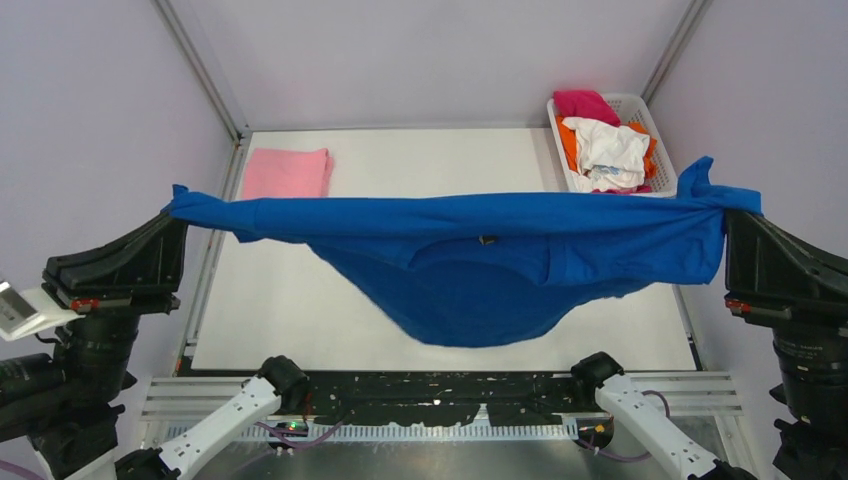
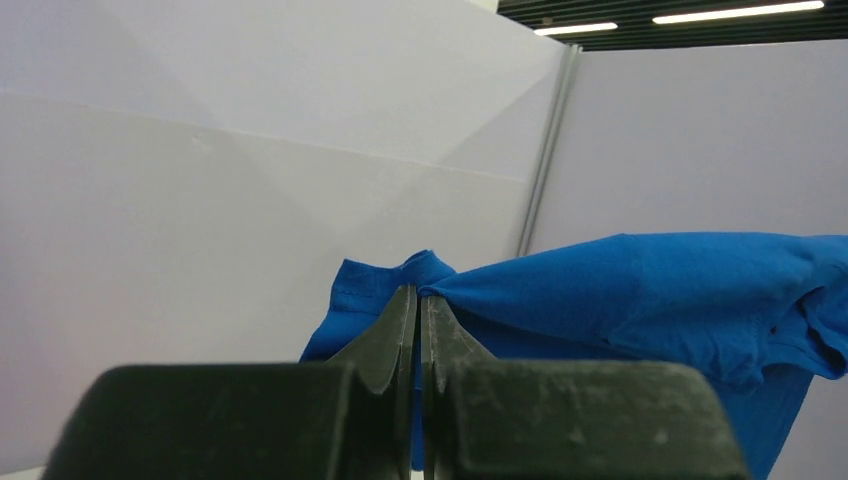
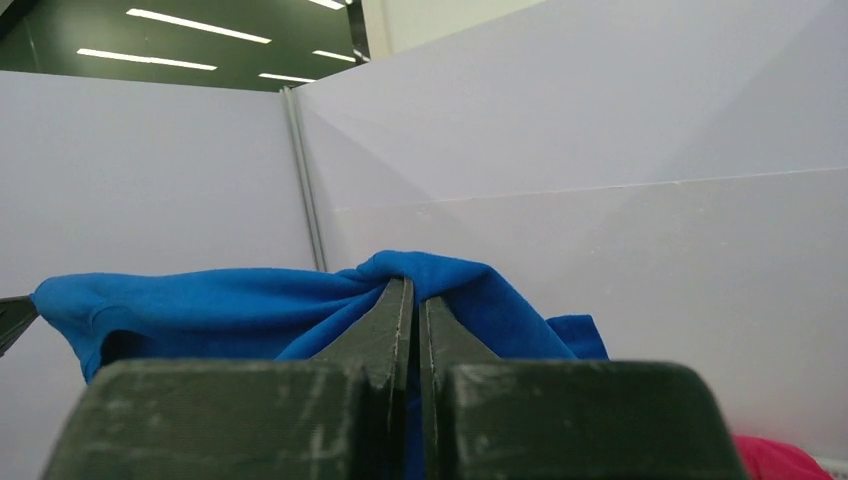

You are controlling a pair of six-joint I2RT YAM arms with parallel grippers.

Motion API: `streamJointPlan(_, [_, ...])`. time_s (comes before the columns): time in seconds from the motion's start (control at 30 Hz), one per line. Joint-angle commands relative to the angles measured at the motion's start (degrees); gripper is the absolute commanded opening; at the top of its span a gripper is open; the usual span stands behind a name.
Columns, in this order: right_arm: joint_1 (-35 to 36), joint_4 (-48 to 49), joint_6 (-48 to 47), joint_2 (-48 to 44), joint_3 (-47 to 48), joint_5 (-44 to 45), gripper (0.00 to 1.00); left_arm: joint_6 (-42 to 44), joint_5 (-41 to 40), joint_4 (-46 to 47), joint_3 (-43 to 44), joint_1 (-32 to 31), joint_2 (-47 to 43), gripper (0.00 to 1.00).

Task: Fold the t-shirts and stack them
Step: Flatten out the tshirt

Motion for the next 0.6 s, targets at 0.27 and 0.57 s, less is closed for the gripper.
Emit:
streamJointPlan(0.27, [-0.24, -1.07, -0.16, 11.17, 2.00, 9.01, 0.05, 0.19, -10.19, -1.67, -4.18, 0.36, 6.82, 0.00])
streamJointPlan(0.57, [-2.48, 5.75, -3.57, 43.01, -3.92, 20.49, 0.05, -14.50, -2.39, -7.24, -24.60, 19.99, 25.31, 0.00])
